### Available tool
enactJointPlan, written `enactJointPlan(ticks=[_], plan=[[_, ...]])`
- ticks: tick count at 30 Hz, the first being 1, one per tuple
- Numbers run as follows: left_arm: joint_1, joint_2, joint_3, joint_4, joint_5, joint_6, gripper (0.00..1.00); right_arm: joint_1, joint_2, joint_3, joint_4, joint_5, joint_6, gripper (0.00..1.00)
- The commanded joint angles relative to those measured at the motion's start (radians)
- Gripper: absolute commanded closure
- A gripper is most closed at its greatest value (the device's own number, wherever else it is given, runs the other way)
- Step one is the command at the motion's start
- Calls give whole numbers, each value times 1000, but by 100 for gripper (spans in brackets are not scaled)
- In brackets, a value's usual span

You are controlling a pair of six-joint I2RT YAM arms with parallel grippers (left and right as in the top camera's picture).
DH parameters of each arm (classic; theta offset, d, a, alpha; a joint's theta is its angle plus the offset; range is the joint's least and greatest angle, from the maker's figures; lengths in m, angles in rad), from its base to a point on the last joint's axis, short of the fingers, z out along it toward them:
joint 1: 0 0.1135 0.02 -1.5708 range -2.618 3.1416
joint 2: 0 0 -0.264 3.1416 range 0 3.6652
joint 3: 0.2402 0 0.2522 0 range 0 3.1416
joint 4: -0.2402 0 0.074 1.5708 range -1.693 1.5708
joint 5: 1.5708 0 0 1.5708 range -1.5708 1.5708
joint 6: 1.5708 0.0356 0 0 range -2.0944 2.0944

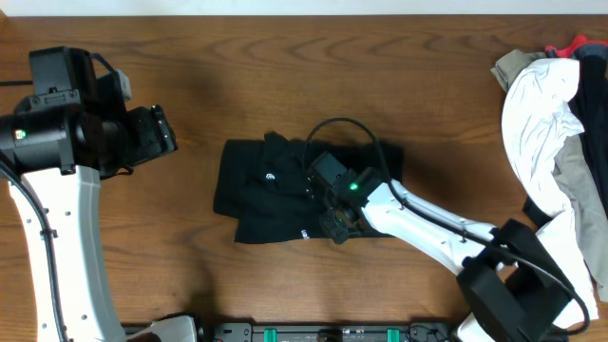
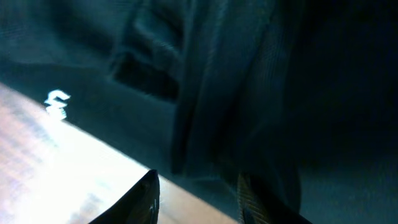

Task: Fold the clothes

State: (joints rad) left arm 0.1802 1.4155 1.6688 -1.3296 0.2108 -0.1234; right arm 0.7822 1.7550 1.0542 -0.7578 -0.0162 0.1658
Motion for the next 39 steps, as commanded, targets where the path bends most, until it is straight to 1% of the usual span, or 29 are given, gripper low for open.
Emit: enactJointPlan(ticks=[1, 3, 7, 9, 11, 15, 17, 22, 24, 27, 30, 31, 32, 33, 34, 36, 39], plan=[[-2, -13, 18, 0, 7, 10, 21, -3, 50, 2, 10, 38, 44, 60], [-2, -13, 18, 0, 7, 10, 21, -3, 78, 2, 10, 37, 67, 62], [-2, -13, 18, 0, 6, 10, 21, -3, 90, 3, 7, 37, 82, 74], [-2, -13, 18, 0, 7, 10, 21, -3, 84, 5, 6, 37, 82, 78], [-2, -13, 18, 0, 6, 10, 21, -3, 75, 5, 6, 35, 82, 80], [-2, -13, 18, 0, 6, 10, 21, -3, 31, 5, 6, -5, 80, 90], [-2, -13, 18, 1, 6, 10, 21, -1, -8, 6, 6, -39, 63, 92], [-2, -13, 18, 1, 6, 10, 21, 11, -118, 6, 6, -138, 1, 93], [-2, -13, 18, 1, 7, 10, 21, 16, -153, 6, 8, -160, 1, 95], [-2, -13, 18, 1, 7, 10, 21, 18, -175, 6, 23, -196, 1, 97], [-2, -13, 18, 1, 7, 10, 21, 18, -169, 6, 32, -226, 1, 97], [-2, -13, 18, 1, 7, 10, 21, 19, -166, 6, 32, -233, 0, 96], [-2, -13, 18, 1, 7, 10, 21, 23, -165, 6, 32, -236, -3, 87], [-2, -13, 18, 1, 6, 10, 21, 27, -163, 6, 32, -236, -10, 77], [-2, -13, 18, 1, 7, 10, 21, 32, -163, 6, 31, -236, -23, 76], [-2, -13, 18, 1, 7, 10, 21, 43, -163, 6, 27, -236, -50, 83], [-2, -13, 18, 1, 6, 10, 21, 44, -170, 6, 23, -235, -51, 83]])
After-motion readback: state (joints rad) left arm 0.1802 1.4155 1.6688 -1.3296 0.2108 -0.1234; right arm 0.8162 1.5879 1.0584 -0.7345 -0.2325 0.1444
